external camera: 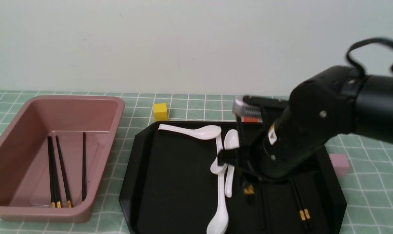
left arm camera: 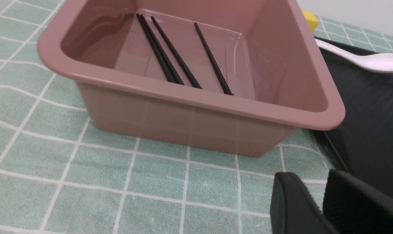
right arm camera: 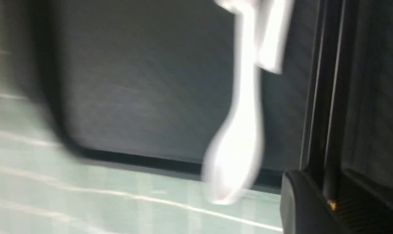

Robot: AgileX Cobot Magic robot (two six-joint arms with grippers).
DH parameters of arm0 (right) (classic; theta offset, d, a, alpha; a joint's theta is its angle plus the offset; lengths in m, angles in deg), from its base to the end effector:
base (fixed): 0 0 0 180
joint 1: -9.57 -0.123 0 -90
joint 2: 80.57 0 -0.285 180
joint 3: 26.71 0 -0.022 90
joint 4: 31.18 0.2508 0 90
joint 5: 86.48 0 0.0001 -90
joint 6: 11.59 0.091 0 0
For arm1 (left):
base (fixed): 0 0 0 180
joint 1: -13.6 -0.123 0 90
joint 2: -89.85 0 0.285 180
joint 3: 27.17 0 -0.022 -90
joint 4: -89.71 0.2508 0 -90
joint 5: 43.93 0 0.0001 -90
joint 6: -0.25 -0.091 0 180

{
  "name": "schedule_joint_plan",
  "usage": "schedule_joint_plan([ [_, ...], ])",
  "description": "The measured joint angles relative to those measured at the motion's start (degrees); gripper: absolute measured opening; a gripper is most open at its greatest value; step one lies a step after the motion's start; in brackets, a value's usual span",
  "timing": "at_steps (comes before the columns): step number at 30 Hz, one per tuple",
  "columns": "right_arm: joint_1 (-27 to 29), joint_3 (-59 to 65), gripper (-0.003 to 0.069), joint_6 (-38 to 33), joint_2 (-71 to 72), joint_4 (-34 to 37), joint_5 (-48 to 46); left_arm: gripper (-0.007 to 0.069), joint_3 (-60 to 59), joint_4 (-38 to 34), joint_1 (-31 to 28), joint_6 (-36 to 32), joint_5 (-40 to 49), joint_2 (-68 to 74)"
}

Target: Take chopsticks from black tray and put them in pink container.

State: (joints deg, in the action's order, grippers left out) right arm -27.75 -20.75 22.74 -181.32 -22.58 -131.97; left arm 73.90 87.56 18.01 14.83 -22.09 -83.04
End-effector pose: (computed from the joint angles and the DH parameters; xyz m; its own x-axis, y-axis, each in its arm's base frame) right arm 0.2663 0.2152 0.2721 -0.9507 0.0853 -0.2981 -0.0352 0.9255 0.3770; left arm 0.0522 -0.0053 0.1695 -0.3189 -0.2615 -0.9110 -0.0009 0.9613 -0.2756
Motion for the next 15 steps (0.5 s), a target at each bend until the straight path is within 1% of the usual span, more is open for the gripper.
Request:
schedule_joint_plan([
  [3, -0.87, -3.4, 0.0147, -9.04, -0.55, 8.51, 4.09, 0.0174, 0.0, 0.0, 0.0, 0.0, 0.0, 0.0],
  [4, -1.01, -3.68, 0.0147, -9.04, -0.55, 9.21, 4.09, 0.0174, 0.0, 0.0, 0.0, 0.0, 0.0, 0.0],
  [5, -2.37, -6.0, 0.0147, -14.99, -2.01, 15.09, 6.56, 0.0174, 0.0, 0.0, 0.0, 0.0, 0.0, 0.0],
  [8, -5.66, -10.32, 0.0147, -26.28, -6.4, 25.27, 11.65, 0.0174, 0.0, 0.0, 0.0, 0.0, 0.0, 0.0],
  [9, -6.19, -11.41, 0.0147, -28.68, -7.58, 27.62, 12.68, 0.0174, 0.0, 0.0, 0.0, 0.0, 0.0, 0.0],
  [10, -8.01, -13.66, 0.0147, -33.46, -10.07, 33.02, 14.73, 0.0174, 0.0, 0.0, 0.0, 0.0, 0.0, 0.0],
  [12, -10.72, -18.15, 0.0147, -41.91, -15.38, 41.06, 18.16, 0.0174, 0.0, 0.0, 0.0, 0.0, 0.0, 0.0],
  [13, -11.84, -19.93, 0.0147, -44.96, -17.61, 44.59, 20.16, 0.0174, 0.0, 0.0, 0.0, 0.0, 0.0, 0.0],
  [14, -12.05, -20.27, 0.0147, -44.96, -17.61, 45.27, 20.16, 0.0174, 0.0, 0.0, 0.0, 0.0, 0.0, 0.0],
  [15, -13.09, -21.97, 0.0147, -47.82, -19.82, 48.69, 21.94, 0.0174, 0.0, 0.0, 0.0, 0.0, 0.0, 0.0],
])
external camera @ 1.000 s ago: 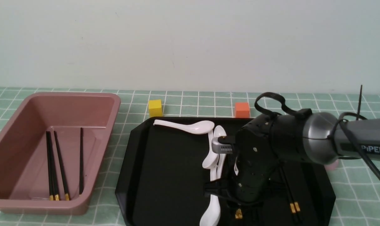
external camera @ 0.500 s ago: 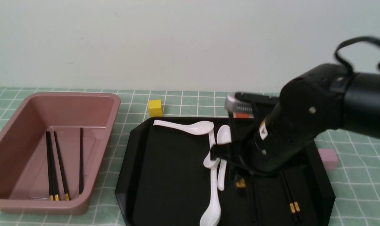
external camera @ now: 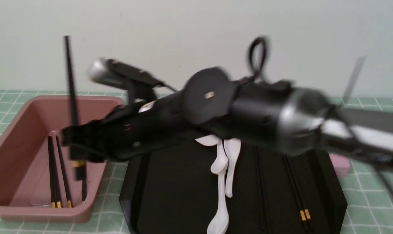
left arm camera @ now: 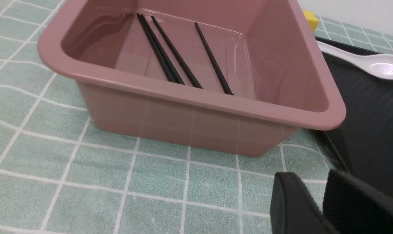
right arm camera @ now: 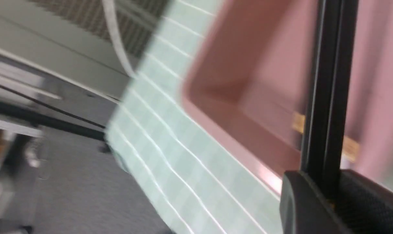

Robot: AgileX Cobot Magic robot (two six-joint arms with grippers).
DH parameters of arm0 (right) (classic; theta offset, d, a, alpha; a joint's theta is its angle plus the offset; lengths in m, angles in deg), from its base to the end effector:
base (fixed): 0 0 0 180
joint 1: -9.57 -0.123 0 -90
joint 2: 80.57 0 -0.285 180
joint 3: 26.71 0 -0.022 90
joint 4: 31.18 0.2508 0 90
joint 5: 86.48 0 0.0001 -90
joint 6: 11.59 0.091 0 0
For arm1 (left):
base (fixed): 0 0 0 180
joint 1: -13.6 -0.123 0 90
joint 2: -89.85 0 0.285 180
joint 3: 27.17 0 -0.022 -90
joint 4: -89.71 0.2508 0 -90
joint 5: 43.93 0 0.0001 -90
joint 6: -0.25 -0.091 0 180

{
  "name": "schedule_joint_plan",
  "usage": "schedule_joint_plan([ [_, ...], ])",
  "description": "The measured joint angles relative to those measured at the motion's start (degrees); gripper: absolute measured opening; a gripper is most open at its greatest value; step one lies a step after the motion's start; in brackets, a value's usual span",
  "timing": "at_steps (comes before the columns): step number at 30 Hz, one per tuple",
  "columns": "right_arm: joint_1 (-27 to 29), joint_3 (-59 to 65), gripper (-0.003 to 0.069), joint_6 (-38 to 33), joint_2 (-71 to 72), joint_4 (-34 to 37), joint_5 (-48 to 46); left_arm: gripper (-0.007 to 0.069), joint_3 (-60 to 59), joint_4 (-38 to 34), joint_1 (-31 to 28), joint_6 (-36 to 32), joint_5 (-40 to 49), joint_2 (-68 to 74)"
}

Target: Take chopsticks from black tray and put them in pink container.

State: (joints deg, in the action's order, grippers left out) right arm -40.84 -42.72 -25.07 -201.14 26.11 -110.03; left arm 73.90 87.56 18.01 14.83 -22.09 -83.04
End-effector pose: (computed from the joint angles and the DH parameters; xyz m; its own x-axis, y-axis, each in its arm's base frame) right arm 0.2752 0.3809 0.2866 -0.8292 -0.0234 -0.5584 -0.4884 0.5162 0.7036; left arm 0.0522 -0.0053 0.1695 -0.3189 -0.2615 -0.9110 -0.0009 0.9613 -0.2756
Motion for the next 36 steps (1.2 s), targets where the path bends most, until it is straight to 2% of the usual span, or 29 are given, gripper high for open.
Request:
schedule_joint_plan([
  [4, -3.95, -6.44, 0.0147, -12.58, -9.07, 12.22, 8.4, 0.0174, 0.0, 0.0, 0.0, 0.0, 0.0, 0.0],
  [10, -5.84, -10.32, 0.0169, -24.0, -15.66, 20.36, 13.25, 0.0174, 0.0, 0.0, 0.0, 0.0, 0.0, 0.0],
  [17, -5.61, -10.69, 0.0299, -26.47, -17.05, 21.53, 13.91, 0.0174, 0.0, 0.0, 0.0, 0.0, 0.0, 0.0],
  [21, -5.2, -10.75, 0.0317, -26.54, -16.73, 21.03, 10.55, 0.0178, 0.0, 0.0, 0.0, 0.0, 0.0, 0.0],
  [25, -3.59, -10.75, 0.0272, -25.74, -13.86, 16.11, 0.77, 0.0184, 0.0, 0.0, 0.0, 0.0, 0.0, 0.0],
  [30, 0.73, -10.8, 0.0113, -17.39, -6.03, 4.18, -16.53, 0.0188, 0.0, 0.0, 0.0, 0.0, 0.0, 0.0],
  [31, 0.73, -10.8, 0.0113, -16.92, -5.65, 3.51, -17.3, 0.0188, 0.0, 0.0, 0.0, 0.0, 0.0, 0.0],
  [32, 2.75, -10.86, 0.0041, -12.65, -2.14, -2.86, -24.57, 0.0189, 0.0, 0.0, 0.0, 0.0, 0.0, 0.0],
  [33, 3.73, -10.91, 0.001, -10.25, -0.09, -6.52, -28.69, 0.0191, 0.0, 0.0, 0.0, 0.0, 0.0, 0.0],
  [34, 3.73, -10.91, 0.0005, -9.77, 0.32, -7.28, -29.51, 0.0191, 0.0, 0.0, 0.0, 0.0, 0.0, 0.0],
  [35, 5.15, -10.91, -0.001, -5.9, 3.69, -13.16, -35.17, 0.0194, 0.0, 0.0, 0.0, 0.0, 0.0, 0.0],
  [36, 5.85, -10.91, -0.0013, -4.12, 5.41, -16.01, -39.03, 0.0195, 0.0, 0.0, 0.0, 0.0, 0.0, 0.0],
])
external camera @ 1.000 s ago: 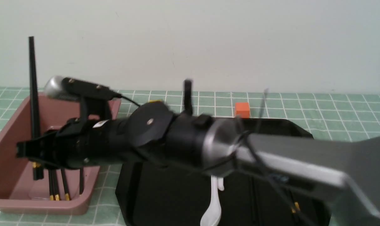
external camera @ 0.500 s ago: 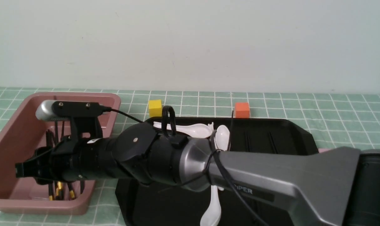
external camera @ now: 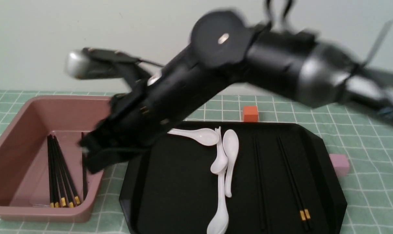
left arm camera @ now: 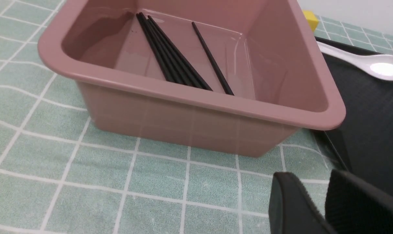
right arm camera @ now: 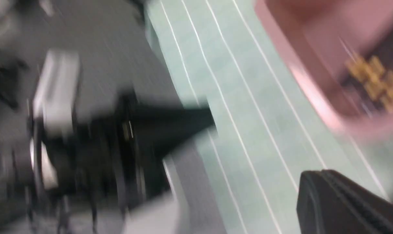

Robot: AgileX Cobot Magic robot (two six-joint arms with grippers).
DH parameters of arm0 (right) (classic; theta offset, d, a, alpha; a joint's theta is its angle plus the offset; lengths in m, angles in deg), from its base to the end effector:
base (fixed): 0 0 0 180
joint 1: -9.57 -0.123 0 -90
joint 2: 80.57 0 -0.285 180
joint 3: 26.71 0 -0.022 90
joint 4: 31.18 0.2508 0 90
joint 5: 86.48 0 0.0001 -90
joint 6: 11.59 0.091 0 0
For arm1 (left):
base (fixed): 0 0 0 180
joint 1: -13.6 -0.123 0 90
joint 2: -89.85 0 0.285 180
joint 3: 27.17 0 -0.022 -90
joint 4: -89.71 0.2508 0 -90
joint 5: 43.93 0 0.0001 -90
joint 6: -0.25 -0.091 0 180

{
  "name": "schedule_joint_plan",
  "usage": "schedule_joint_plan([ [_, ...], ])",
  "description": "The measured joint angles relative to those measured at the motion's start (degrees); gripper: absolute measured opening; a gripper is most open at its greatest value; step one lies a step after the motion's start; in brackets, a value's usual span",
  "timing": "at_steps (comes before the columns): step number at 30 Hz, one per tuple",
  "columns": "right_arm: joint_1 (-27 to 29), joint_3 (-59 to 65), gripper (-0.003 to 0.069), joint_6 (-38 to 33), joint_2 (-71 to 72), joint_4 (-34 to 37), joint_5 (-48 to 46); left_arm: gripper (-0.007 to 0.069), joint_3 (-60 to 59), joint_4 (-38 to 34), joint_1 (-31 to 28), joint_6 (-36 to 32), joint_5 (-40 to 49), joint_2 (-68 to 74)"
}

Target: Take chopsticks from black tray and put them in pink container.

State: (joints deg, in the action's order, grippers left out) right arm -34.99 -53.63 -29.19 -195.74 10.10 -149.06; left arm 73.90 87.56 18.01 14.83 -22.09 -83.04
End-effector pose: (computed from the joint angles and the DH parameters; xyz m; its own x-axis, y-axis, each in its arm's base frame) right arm 0.2582 0.3291 0.3512 -0.6348 -0.5376 -0.5549 -0.7696 0.3764 0.5158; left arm 0.0522 -0.0053 0.1695 -0.3189 -0.2615 -0.9110 -0.0009 0.9613 -0.2756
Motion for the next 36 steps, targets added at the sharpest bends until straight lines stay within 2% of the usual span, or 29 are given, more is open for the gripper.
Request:
schedule_joint_plan([
  [2, 0.66, 0.0, -0.0012, 4.08, 4.4, -6.92, -5.69, 0.0197, 0.0, 0.0, 0.0, 0.0, 0.0, 0.0],
  [6, 0.67, 1.23, -0.0008, 11.2, 14.27, -19.04, -8.29, 0.0202, 0.0, 0.0, 0.0, 0.0, 0.0, 0.0],
  [11, 0.67, 7.5, -0.0005, 16.29, 30.32, -29.1, -9.1, 0.0209, 0.0, 0.0, 0.0, 0.0, 0.0, 0.0],
  [15, 0.67, 17.65, -0.0002, 19.44, 45.36, -36.52, -8.51, 0.0215, 0.0, 0.0, 0.0, 0.0, 0.0, 0.0],
  [17, 0.67, 25.79, -0.0002, 20.76, 53.45, -39.63, -3.81, 0.0216, 0.0, 0.0, 0.0, 0.0, 0.0, 0.0],
  [20, 0.67, 41.24, 0.0, 23.1, 67.5, -43.76, 11.47, 0.0216, 0.0, 0.0, 0.0, 0.0, 0.0, 0.0],
  [21, 0.67, 41.24, 0.0, 23.28, 68.4, -44.0, 12.63, 0.0216, 0.0, 0.0, 0.0, 0.0, 0.0, 0.0],
  [23, 0.67, 55.16, 0.0, 26.16, 78.39, -45.77, 27.4, 0.0218, 0.0, 0.0, 0.0, 0.0, 0.0, 0.0],
  [27, 0.67, 71.08, 0.0, 29.16, 85.44, -46.48, 42.5, 0.022, 0.0, 0.0, 0.0, 0.0, 0.0, 0.0],
  [31, 0.67, 77.8, 0.0003, 29.65, 86.34, -46.59, 50.56, 0.0225, 0.0, 0.0, 0.0, 0.0, 0.0, 0.0],
  [36, 0.67, 80.36, 0.0005, 29.82, 86.34, -46.67, 52.91, 0.0229, 0.0, 0.0, 0.0, 0.0, 0.0, 0.0],
])
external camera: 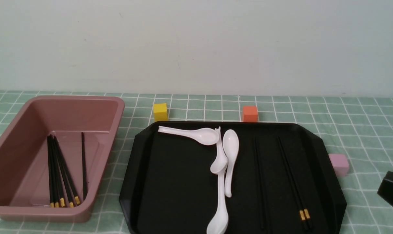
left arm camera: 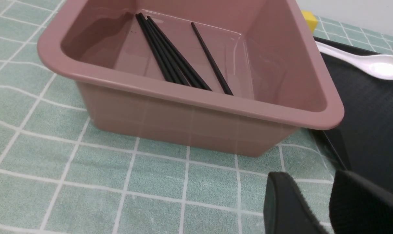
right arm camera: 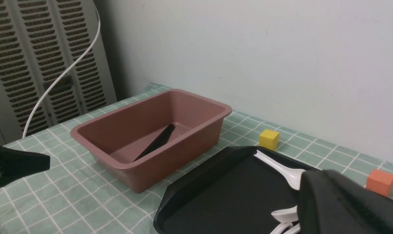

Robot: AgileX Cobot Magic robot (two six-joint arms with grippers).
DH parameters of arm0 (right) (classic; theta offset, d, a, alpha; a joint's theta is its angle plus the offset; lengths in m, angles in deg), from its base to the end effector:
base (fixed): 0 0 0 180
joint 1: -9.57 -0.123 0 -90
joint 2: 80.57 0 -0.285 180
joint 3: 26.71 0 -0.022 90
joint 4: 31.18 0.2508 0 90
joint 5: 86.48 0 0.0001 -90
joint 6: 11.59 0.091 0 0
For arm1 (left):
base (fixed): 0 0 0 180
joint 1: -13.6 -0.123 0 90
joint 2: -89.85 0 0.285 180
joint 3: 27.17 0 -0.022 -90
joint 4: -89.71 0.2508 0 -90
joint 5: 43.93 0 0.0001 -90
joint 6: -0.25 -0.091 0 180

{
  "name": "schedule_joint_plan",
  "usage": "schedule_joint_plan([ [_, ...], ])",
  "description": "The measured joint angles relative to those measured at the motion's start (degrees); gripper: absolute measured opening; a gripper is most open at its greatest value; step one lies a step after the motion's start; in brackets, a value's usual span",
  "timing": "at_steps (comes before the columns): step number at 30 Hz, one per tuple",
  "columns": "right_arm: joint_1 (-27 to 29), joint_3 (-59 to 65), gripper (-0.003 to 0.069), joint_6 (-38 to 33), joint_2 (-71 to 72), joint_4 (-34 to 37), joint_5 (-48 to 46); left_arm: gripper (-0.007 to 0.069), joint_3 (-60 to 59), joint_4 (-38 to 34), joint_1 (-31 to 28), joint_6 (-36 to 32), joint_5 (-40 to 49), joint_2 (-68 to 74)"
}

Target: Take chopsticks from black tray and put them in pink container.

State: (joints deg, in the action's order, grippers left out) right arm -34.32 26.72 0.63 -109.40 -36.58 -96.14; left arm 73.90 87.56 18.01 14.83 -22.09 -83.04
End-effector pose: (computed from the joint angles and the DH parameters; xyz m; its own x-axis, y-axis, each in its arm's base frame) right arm 0.0636 0.0591 0.3129 -0.1053 0.0653 -0.9923 -0.6740 0.7290 0.1195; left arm 0.0522 -0.0053 0.1695 -0.3189 -0.2615 -0.9110 -0.0009 0.9613 -0.2756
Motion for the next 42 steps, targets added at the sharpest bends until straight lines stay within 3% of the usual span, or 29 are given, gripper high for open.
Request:
schedule_joint_plan([
  [29, 0.71, 0.44, 0.0022, -0.31, 0.21, 0.21, -0.73, 0.0239, 0.0, 0.0, 0.0, 0.0, 0.0, 0.0],
  [37, 13.43, 5.71, 0.0034, -1.47, 3.6, 0.84, -0.95, 0.0239, 0.0, 0.0, 0.0, 0.0, 0.0, 0.0],
  [39, 20.83, 10.02, 0.0038, -2.35, 6.88, 1.72, -1.06, 0.0239, 0.0, 0.0, 0.0, 0.0, 0.0, 0.0],
  [42, 26.89, 14.07, 0.0041, -5.48, 10.75, 3.84, -1.17, 0.0239, 0.0, 0.0, 0.0, 0.0, 0.0, 0.0],
])
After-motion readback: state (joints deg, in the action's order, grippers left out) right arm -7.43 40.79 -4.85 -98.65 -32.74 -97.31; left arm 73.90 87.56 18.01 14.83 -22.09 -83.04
